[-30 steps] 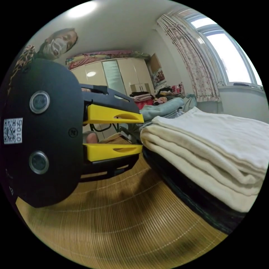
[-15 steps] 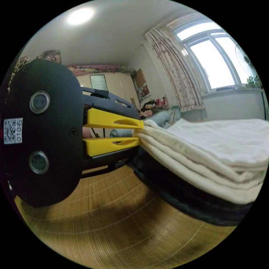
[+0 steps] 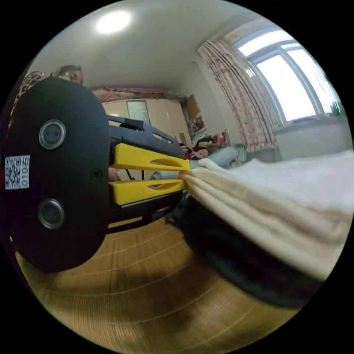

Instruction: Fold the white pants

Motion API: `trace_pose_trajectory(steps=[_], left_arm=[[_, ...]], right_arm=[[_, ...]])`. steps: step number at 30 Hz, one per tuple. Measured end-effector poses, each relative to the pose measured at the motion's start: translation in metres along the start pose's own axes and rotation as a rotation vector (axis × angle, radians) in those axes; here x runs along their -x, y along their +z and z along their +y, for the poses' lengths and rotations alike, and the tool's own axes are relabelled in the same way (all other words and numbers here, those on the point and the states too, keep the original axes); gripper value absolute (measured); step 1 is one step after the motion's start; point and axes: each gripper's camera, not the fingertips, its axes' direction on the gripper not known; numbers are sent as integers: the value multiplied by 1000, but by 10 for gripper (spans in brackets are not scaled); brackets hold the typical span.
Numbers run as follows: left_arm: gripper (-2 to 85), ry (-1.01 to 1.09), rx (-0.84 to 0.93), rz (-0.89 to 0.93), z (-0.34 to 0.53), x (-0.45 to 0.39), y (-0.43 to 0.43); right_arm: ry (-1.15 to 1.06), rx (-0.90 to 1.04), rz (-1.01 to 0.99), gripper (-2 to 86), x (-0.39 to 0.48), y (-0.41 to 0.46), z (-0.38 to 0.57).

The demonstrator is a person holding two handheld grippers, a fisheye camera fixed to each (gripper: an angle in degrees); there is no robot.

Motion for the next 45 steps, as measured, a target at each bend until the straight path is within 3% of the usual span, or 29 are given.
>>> trace_pose_trajectory(steps=[3, 6, 8, 10, 12, 19, 20, 22, 24, 26, 29, 32, 36, 39, 42, 45], left_arm=[[0, -8, -1, 0, 0, 6, 1], [0, -10, 8, 12, 0, 12, 8], [0, -28, 42, 10, -3, 17, 19], [0, -25, 60, 5, -4, 17, 23], [0, -1, 56, -2, -2, 14, 22], [1, -27, 47, 10, -4, 26, 20], [1, -16, 44, 4, -3, 25, 20], [1, -5, 33, 2, -3, 25, 19], [0, -16, 26, 3, -3, 29, 18], [0, -35, 21, 1, -3, 35, 16], [0, -42, 19, -18, -5, 40, 14], [0, -56, 32, -15, -9, 43, 17], [0, -37, 36, -42, -9, 39, 16], [0, -54, 21, -39, -11, 43, 13], [-1, -61, 8, -56, -10, 42, 7], [-1, -55, -22, -83, -7, 37, -4]], right_arm=[[-107, 34, 126, 38, 29, -12, -5], [36, 129, 194, 46, -21, 3, -11], [104, 163, -6, 46, -50, 9, -10], [22, 241, -197, 42, -51, 15, 0], [-9, 315, -182, 32, -45, 17, 7], [-205, -24, -310, 22, -7, -23, -47], [-213, -7, -294, 22, -6, -17, -51], [-148, 91, 32, 21, -21, 23, -63], [-175, 91, 178, 20, -43, 46, -62], [-172, 80, 101, 19, -53, 47, -62], [-205, 125, 166, 18, -49, 58, -69], [-90, 200, 101, 17, -44, 64, -86], [-373, 50, -87, 18, 17, 60, -110], [-298, -27, -159, 18, 10, 84, -157], [-262, 18, -98, 18, 2, 131, -195], [-185, 33, 161, 18, -22, 176, -222]])
